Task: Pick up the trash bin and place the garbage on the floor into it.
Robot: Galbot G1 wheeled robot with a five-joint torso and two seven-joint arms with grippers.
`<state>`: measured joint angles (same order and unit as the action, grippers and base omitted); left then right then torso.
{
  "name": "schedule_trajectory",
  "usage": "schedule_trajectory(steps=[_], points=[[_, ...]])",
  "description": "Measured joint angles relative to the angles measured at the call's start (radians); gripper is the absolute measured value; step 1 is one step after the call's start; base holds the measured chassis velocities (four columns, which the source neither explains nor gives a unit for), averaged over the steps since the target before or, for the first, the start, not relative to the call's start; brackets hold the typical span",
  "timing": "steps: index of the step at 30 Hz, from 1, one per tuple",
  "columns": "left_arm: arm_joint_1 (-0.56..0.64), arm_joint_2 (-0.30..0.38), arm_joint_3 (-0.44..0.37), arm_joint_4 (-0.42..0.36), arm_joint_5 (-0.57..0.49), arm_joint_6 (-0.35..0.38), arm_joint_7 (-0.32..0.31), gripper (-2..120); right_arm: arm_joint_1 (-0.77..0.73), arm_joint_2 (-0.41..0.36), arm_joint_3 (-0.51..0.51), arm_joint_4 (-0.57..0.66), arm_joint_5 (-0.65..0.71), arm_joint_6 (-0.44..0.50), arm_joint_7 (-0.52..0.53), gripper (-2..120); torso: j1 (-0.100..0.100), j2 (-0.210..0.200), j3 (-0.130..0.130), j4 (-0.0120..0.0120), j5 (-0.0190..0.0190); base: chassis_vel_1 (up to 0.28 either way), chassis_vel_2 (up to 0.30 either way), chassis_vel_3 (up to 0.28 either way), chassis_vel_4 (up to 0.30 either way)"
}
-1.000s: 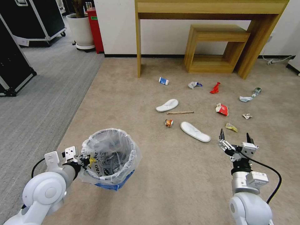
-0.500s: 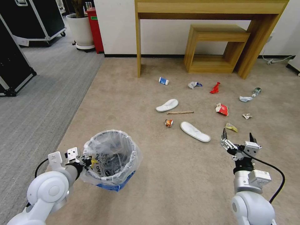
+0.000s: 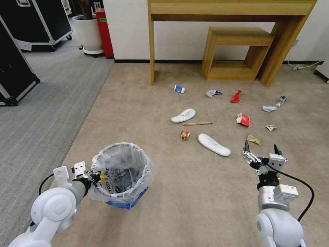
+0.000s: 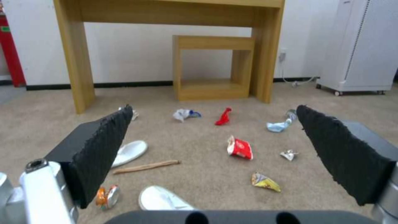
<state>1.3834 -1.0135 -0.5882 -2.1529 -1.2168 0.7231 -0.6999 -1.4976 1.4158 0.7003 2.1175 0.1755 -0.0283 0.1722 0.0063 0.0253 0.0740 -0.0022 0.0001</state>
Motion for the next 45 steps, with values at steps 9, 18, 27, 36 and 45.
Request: schedule_trajectory(steps=[9, 18, 27, 36, 45], points=[[-0.002, -0.010, 0.005, 0.004, 0.006, -0.002, 0.000, 0, 0.000, -0.001, 0.000, -0.003, 0.000, 0.002, 0.001, 100, 0.000, 0.000, 0.000, -0.0001, -0.0001, -0.133, 0.132, 0.128, -0.128], [-0.003, -0.014, 0.008, 0.008, 0.011, -0.002, 0.000, 0, -0.002, 0.002, -0.001, -0.006, -0.002, 0.008, 0.002, 100, 0.000, 0.000, 0.000, 0.0000, 0.0001, -0.160, 0.165, 0.165, -0.160], [-0.008, -0.013, 0.009, 0.012, 0.011, -0.004, 0.000, 0, 0.002, 0.005, -0.001, -0.006, -0.003, 0.007, 0.003, 100, 0.000, 0.000, 0.000, 0.0000, -0.0001, -0.124, 0.130, 0.129, -0.125], [-0.015, -0.013, 0.011, 0.019, 0.009, -0.005, 0.001, 0, 0.006, 0.012, -0.006, -0.015, -0.011, 0.008, 0.003, 100, 0.000, 0.000, 0.000, 0.0000, -0.0002, -0.148, 0.144, 0.155, -0.155], [-0.029, -0.019, 0.021, 0.030, 0.013, -0.006, 0.002, 0, 0.008, 0.016, -0.013, -0.018, -0.013, 0.009, 0.004, 100, 0.000, 0.000, 0.000, 0.0000, -0.0001, -0.110, 0.123, 0.119, -0.112]])
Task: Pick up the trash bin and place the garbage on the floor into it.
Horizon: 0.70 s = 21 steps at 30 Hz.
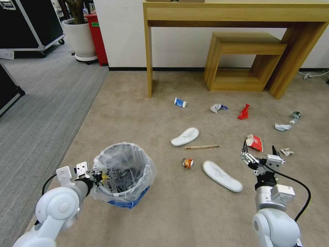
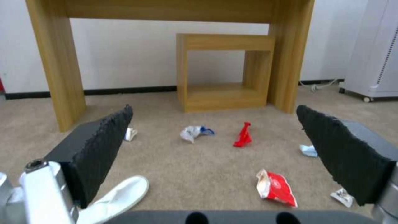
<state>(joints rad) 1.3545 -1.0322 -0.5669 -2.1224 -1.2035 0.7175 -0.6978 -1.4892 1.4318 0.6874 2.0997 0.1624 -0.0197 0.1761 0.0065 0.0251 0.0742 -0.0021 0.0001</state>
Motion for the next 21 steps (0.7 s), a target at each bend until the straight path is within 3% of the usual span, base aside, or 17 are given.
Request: schedule_trajectory(steps=[11, 21], points=[[-0.003, 0.001, 0.001, 0.005, -0.002, -0.001, 0.001, 0, 0.003, 0.003, 0.002, -0.004, -0.004, -0.001, -0.007, 100, 0.000, 0.000, 0.000, 0.0000, 0.0000, -0.040, 0.039, 0.036, -0.034], [0.001, -0.003, 0.000, 0.005, 0.004, -0.005, 0.002, 0, 0.001, 0.001, 0.000, -0.003, -0.004, 0.000, -0.005, 100, 0.000, 0.000, 0.000, 0.0000, 0.0002, -0.160, 0.168, 0.160, -0.167]])
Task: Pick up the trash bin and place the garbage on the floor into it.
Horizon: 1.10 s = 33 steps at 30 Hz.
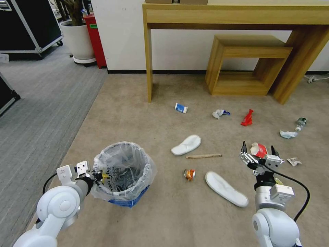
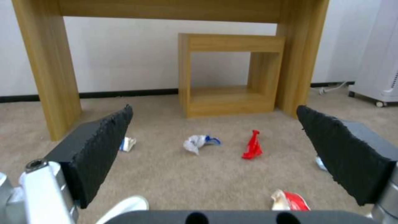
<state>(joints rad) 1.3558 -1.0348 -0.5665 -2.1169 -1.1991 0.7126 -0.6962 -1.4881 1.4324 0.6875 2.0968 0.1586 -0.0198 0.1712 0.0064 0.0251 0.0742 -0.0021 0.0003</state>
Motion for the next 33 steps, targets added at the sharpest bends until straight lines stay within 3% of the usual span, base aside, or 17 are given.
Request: schedule_trajectory(steps=[7, 33], points=[[0.010, -0.004, -0.002, -0.004, 0.007, -0.002, 0.001, 0, 0.000, -0.003, -0.006, 0.001, 0.007, 0.017, 0.002, 100, 0.000, 0.000, 0.000, -0.0001, -0.0003, -0.101, 0.110, 0.122, -0.097], [0.001, -0.018, 0.001, 0.005, 0.015, -0.004, 0.001, 0, 0.000, -0.019, -0.012, -0.001, 0.045, 0.022, 0.003, 100, 0.000, 0.000, 0.000, 0.0000, -0.0003, -0.001, -0.003, 0.003, 0.002]])
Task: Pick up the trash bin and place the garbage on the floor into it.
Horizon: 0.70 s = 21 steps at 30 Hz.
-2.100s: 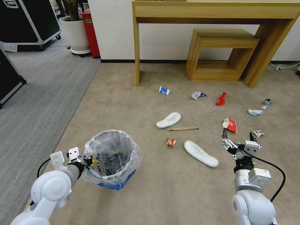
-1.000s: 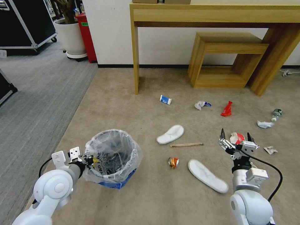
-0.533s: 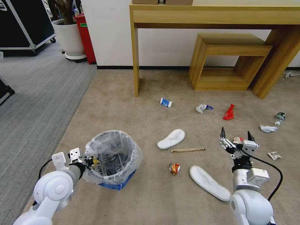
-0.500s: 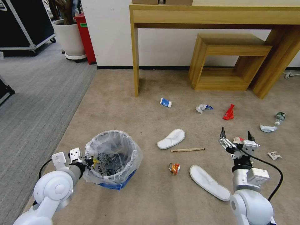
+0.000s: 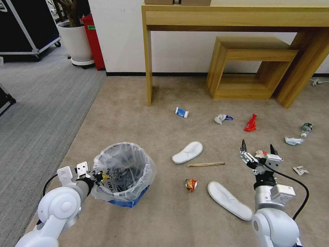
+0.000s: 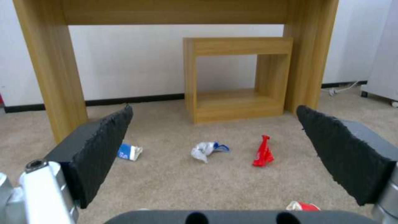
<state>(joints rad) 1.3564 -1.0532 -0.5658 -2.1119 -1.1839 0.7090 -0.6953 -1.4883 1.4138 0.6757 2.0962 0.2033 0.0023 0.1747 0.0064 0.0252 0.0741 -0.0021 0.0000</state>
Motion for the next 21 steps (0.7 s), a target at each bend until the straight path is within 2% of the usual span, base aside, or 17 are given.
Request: schedule_trajectory(steps=[10, 21], points=[[-0.004, -0.008, 0.003, 0.013, 0.008, -0.001, 0.000, 0, 0.007, -0.004, 0.001, -0.020, -0.004, 0.026, -0.003, 100, 0.000, 0.000, 0.000, -0.0003, 0.0003, -0.116, -0.122, 0.116, 0.111], [-0.015, -0.009, 0.000, 0.036, 0.009, -0.001, 0.000, 0, 0.010, -0.005, -0.001, -0.026, -0.018, 0.027, -0.014, 100, 0.000, 0.000, 0.000, 0.0000, -0.0001, -0.005, -0.005, 0.001, 0.002]])
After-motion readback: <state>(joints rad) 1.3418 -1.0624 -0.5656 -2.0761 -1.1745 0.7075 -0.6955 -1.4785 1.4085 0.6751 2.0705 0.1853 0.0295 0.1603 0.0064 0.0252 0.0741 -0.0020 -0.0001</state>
